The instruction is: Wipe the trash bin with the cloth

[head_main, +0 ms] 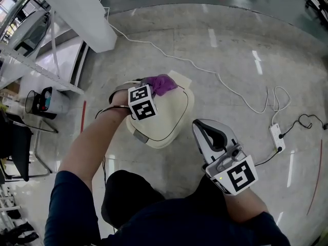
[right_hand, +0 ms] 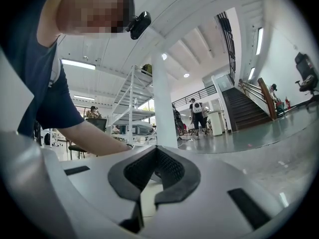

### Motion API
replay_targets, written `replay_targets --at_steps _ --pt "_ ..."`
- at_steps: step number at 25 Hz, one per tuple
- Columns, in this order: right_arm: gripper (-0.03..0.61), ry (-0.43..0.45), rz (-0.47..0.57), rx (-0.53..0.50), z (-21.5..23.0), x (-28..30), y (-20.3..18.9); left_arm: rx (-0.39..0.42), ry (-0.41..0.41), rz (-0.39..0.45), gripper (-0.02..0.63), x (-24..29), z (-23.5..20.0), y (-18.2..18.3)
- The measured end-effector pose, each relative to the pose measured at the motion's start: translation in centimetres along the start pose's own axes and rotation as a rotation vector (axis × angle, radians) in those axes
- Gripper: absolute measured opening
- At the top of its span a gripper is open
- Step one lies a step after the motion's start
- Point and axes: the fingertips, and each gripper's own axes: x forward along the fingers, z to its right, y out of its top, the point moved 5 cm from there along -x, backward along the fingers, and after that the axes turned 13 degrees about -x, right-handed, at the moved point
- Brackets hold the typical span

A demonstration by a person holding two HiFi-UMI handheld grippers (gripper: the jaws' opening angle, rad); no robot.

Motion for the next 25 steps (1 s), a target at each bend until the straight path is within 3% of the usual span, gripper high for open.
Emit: replay_targets --at_steps 5,14,18,21,25 --pt "0.011 0.002 0.003 -0.001 0.2 0.0 0.0 -0.014 -0.001 -0.006 0.054 -0.8 1.0 -1.1" --pt "0.011 -0.03 0.016 -0.01 1.3 0.0 0.4 0.146 -0.068 0.054 0.054 -2.2 8.2 3.8" --pt "0.011 -0.038 0.018 -0.012 1.6 -0.1 0.3 0.176 -0.126 0.09 0.054 -3.0 11.0 5.0" --pt "0.011 -0.031 0.017 -0.014 1.5 0.1 0.1 0.205 -0.137 0.099 0.054 -3.6 12.5 4.5" --pt "0.011 -0.011 0.02 -0.009 0.9 0.5 0.0 0.148 -0.12 0.072 0.054 -4.3 11.5 1.1"
